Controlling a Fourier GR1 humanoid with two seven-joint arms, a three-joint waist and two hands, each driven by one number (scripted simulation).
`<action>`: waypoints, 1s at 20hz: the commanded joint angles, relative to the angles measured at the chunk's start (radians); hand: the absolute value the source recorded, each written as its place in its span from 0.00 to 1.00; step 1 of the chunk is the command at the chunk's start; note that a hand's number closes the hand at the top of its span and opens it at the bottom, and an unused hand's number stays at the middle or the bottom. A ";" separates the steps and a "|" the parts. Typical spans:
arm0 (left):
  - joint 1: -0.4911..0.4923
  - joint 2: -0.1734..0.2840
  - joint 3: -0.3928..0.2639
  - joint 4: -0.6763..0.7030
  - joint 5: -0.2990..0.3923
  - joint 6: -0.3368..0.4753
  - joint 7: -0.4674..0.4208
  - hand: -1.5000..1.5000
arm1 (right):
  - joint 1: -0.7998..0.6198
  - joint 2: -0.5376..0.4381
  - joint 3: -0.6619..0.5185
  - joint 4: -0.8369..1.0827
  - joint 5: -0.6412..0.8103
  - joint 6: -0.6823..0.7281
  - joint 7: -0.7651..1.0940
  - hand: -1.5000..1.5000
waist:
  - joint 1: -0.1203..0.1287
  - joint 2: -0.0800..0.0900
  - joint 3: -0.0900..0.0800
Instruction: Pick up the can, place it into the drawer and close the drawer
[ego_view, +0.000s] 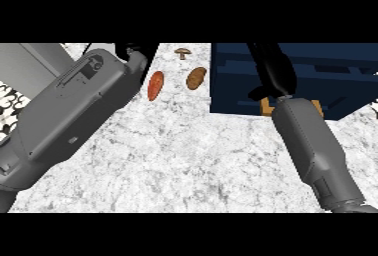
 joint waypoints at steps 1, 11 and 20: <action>0.056 0.024 0.001 -0.063 -0.019 0.019 0.005 0.00 | -0.049 -0.015 -0.057 0.149 -0.018 -0.086 -0.012 0.00 | 0.012 0.020 0.016; 0.034 0.059 0.020 -0.095 -0.049 -0.010 0.049 0.00 | -0.239 -0.044 -0.102 0.342 0.011 -0.198 0.002 0.00 | 0.021 0.034 0.017; 0.083 0.108 0.010 -0.195 -0.057 -0.009 0.105 0.00 | -0.361 -0.110 -0.119 0.424 0.034 -0.169 0.069 0.00 | 0.060 0.037 0.016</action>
